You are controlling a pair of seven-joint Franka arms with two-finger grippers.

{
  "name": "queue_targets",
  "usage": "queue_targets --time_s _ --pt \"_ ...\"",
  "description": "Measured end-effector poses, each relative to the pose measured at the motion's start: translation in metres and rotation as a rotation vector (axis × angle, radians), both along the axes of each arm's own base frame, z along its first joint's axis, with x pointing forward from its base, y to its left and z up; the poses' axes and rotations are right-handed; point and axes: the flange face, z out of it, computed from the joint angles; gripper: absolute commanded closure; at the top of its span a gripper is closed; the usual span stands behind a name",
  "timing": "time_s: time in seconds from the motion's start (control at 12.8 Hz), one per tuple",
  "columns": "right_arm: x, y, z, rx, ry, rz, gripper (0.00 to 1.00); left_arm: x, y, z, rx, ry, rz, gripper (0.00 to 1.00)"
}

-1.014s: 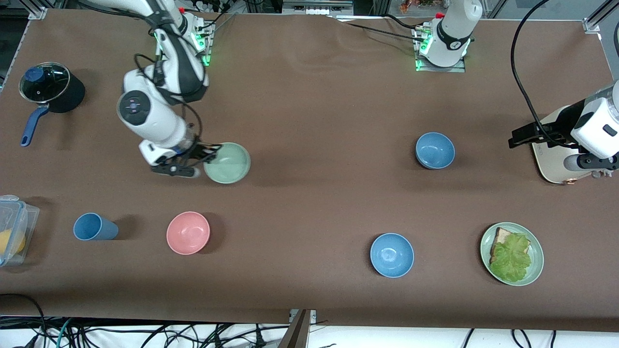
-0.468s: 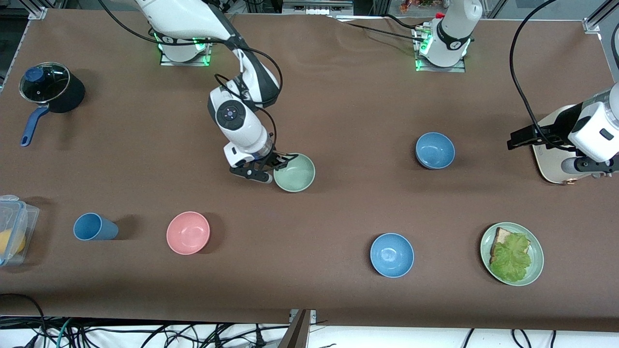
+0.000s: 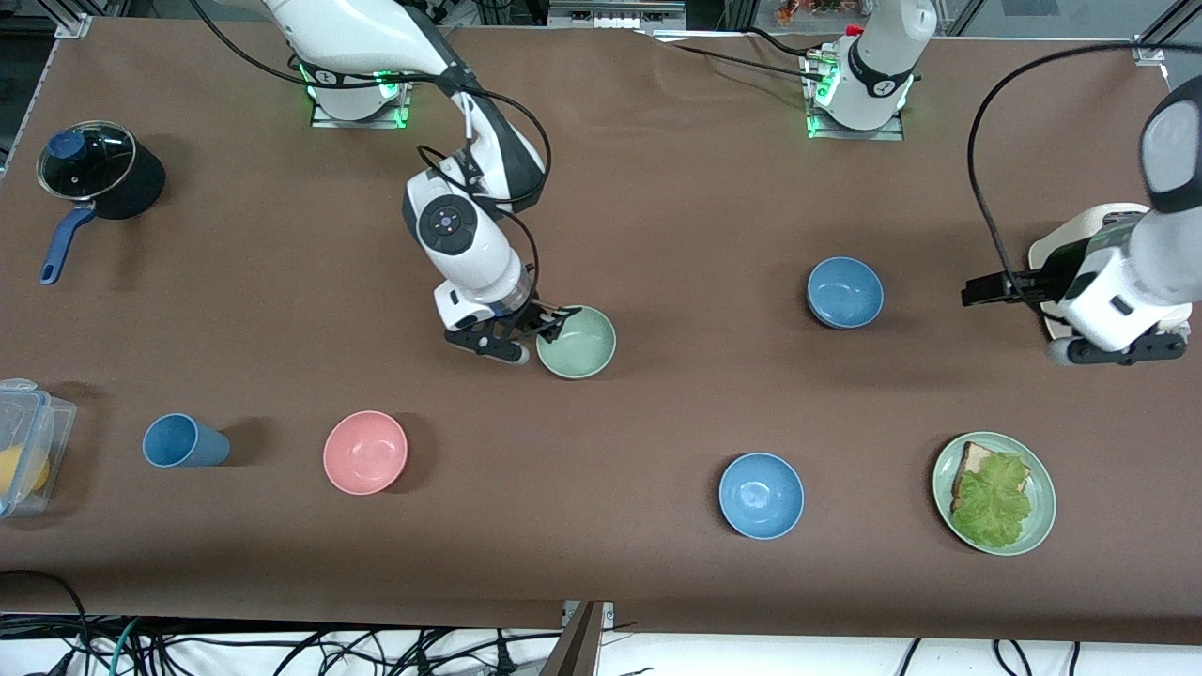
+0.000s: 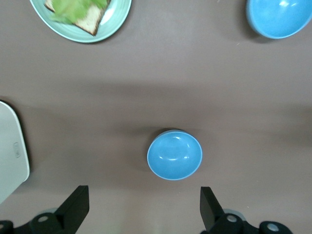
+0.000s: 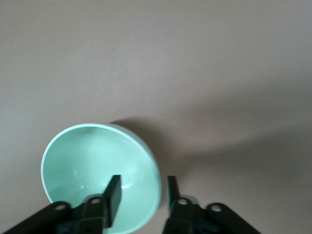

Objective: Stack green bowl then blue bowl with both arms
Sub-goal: 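Release the green bowl with the right gripper while the left gripper reaches the blue bowl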

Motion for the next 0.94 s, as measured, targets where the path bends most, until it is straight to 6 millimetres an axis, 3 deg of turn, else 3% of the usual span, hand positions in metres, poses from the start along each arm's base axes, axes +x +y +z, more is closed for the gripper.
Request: queue_targets --time_s 0.16,0.31,0.47,0.7,0.86,0.94 --pt "0.023 -0.028 0.045 -0.076 0.053 0.048 0.00 -0.002 0.002 -0.047 0.003 0.007 0.008 0.00" --pt "0.041 -0.067 0.098 -0.111 0.068 0.122 0.00 -0.009 0.003 -0.084 0.006 0.014 0.013 0.00" --pt "0.053 -0.129 0.163 -0.117 0.042 0.166 0.00 -0.017 0.004 -0.112 0.007 0.010 0.009 0.00" --pt "0.057 -0.247 0.249 -0.106 -0.030 0.210 0.00 -0.030 0.002 -0.154 -0.005 -0.032 -0.020 0.00" --pt "0.046 -0.311 0.279 -0.090 -0.032 0.187 0.00 -0.045 0.002 -0.186 -0.016 -0.060 -0.033 0.01" --pt "0.041 -0.328 0.282 -0.077 -0.017 0.172 0.00 -0.055 0.001 -0.202 -0.014 -0.070 -0.035 0.01"
